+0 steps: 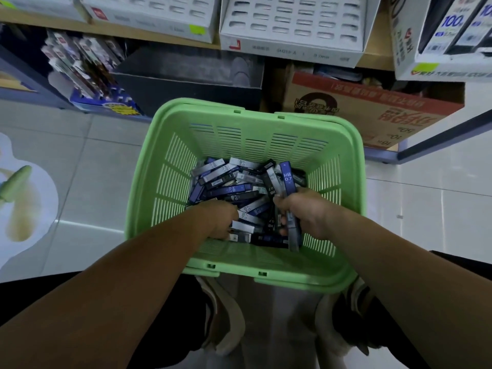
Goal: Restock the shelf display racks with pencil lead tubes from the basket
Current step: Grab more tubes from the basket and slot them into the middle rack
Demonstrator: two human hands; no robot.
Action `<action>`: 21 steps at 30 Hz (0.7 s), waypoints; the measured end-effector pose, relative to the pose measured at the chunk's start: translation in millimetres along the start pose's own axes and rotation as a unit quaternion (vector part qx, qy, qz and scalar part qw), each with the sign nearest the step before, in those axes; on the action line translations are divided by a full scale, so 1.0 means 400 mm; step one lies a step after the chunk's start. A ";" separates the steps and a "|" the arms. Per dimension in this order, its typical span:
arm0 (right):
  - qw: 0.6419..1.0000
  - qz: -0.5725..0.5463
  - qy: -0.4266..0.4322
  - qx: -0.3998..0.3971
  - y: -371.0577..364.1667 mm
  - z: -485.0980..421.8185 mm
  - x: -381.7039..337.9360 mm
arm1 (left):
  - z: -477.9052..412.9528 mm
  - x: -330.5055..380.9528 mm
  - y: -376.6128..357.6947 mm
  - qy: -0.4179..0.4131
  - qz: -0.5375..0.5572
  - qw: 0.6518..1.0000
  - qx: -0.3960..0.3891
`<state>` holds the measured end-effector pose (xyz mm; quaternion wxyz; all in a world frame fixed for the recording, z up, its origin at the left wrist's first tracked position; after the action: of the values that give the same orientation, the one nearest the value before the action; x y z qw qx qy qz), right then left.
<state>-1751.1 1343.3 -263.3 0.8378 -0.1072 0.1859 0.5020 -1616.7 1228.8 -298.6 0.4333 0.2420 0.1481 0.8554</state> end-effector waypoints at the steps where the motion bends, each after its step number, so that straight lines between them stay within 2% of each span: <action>1: 1.000 0.003 0.001 -0.003 -0.001 0.001 -0.002 | 0.007 -0.005 0.007 -0.001 0.030 0.999 0.009; 5: 1.000 0.020 0.007 -0.007 -0.001 0.019 -0.015 | 0.055 -0.066 0.081 0.033 0.206 0.974 0.091; 9: 0.999 0.032 0.026 -0.016 -0.007 0.049 -0.036 | 0.127 -0.091 0.157 0.058 0.386 0.906 0.161; 14: 0.997 0.042 0.051 -0.027 -0.034 0.092 -0.084 | 0.165 -0.069 0.166 0.065 0.496 0.851 0.159; 21: 0.995 0.015 0.078 -0.067 -0.061 0.134 -0.102 | 0.170 -0.012 0.141 0.041 0.640 0.755 0.136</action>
<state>-1735.8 1318.8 -197.6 0.8042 -0.1993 0.2184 0.5156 -1615.1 1194.9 -216.6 -0.2596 0.3010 0.0912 0.9131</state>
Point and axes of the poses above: each hand's wrist, its own z-axis away from the middle knuckle, its own y-axis out of the back of the hand, x = y × z, the point moved 9 cm from there along -z, towards the middle knuckle, and after that the axes turned 1 degree about z, right-handed, at the moved point
